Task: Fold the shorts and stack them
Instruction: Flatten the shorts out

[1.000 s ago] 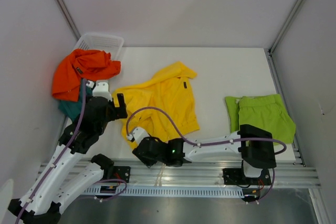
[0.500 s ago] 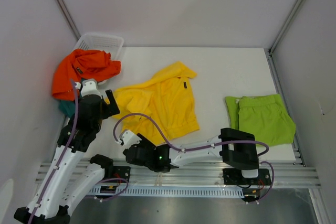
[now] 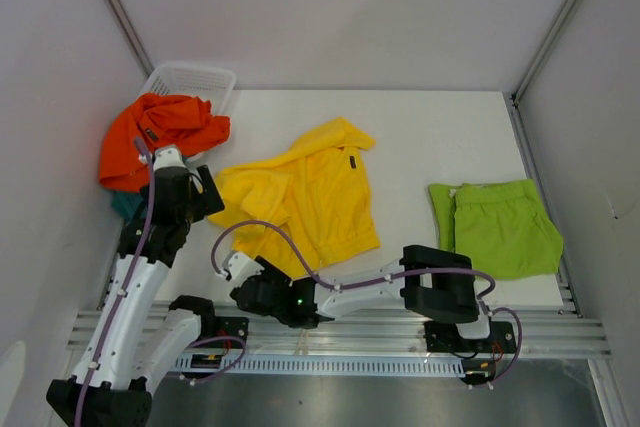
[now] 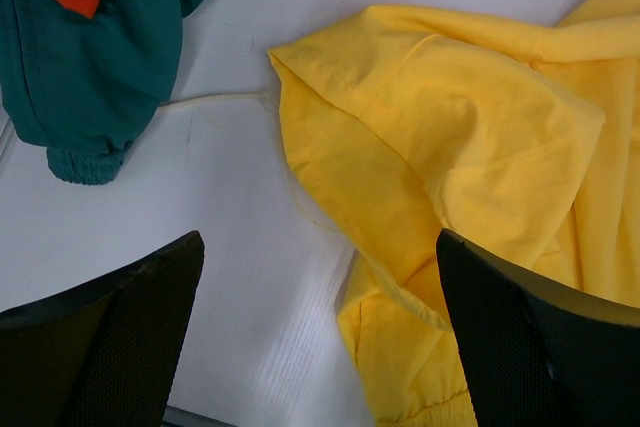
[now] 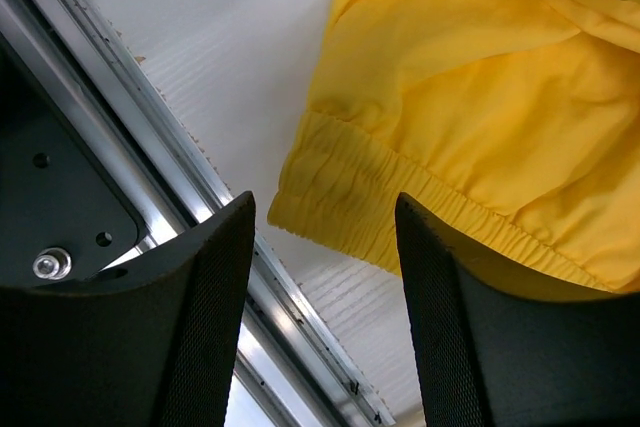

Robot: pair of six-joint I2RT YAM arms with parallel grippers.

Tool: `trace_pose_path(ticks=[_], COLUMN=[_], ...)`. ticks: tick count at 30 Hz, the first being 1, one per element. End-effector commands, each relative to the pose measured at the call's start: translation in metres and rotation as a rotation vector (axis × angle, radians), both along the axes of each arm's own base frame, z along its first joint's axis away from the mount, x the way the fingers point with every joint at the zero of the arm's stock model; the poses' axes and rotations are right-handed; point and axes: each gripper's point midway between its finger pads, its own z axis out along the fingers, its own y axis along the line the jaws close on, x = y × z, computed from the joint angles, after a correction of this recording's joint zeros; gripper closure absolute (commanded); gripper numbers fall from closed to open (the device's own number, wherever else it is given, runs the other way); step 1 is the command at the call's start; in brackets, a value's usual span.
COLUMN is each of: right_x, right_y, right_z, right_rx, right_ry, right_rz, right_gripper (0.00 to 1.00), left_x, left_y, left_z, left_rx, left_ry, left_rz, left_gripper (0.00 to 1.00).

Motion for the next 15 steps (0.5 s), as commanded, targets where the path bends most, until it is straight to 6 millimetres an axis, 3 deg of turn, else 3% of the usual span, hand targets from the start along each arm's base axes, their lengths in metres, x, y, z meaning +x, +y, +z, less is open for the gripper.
trace_pose_path(ticks=[1, 4, 6, 7, 8, 10, 11, 12, 15], right_x=[0.005, 0.007, 0.013, 0.014, 0.017, 0.02, 0.02, 0.019, 0.026], right_y=[0.012, 0.016, 0.013, 0.008, 0.004, -0.002, -0.022, -0.027, -0.054], right_z=[-0.004, -0.007, -0.014, -0.019, -0.013, 0.003, -0.007, 0.02, 0.038], right_rx=[0.024, 0.015, -0.009, -0.022, -0.009, 0.062, 0.049, 0.136, 0.235], right_ry=[-0.014, -0.016, -0.023, -0.02, -0.025, -0.031, -0.022, 0.008, 0.115], right_rz=[-0.001, 0.003, -0.026, -0.04, -0.054, -0.082, -0.09, -0.094, -0.114], right_gripper=[0.4, 0.47, 0.71, 0.92, 1.0, 1.0, 1.0, 1.0, 1.0], left_x=[0.008, 0.008, 0.009, 0.009, 0.01, 0.01, 0.01, 0.01, 0.011], left_y=[-0.005, -0.005, -0.006, -0.007, -0.009, -0.009, -0.009, -0.011, -0.012], left_z=[0.01, 0.009, 0.009, 0.007, 0.007, 0.006, 0.005, 0.006, 0.004], left_rx=[-0.021, -0.022, -0.024, -0.025, -0.028, -0.028, -0.028, -0.032, -0.034], left_ry=[-0.035, -0.034, -0.033, -0.027, -0.027, -0.022, -0.02, -0.023, -0.019], left_rz=[-0.036, -0.041, -0.048, -0.052, -0.059, -0.063, -0.065, -0.073, -0.081], left_gripper=[0.01, 0.01, 0.01, 0.01, 0.01, 0.01, 0.01, 0.01, 0.01])
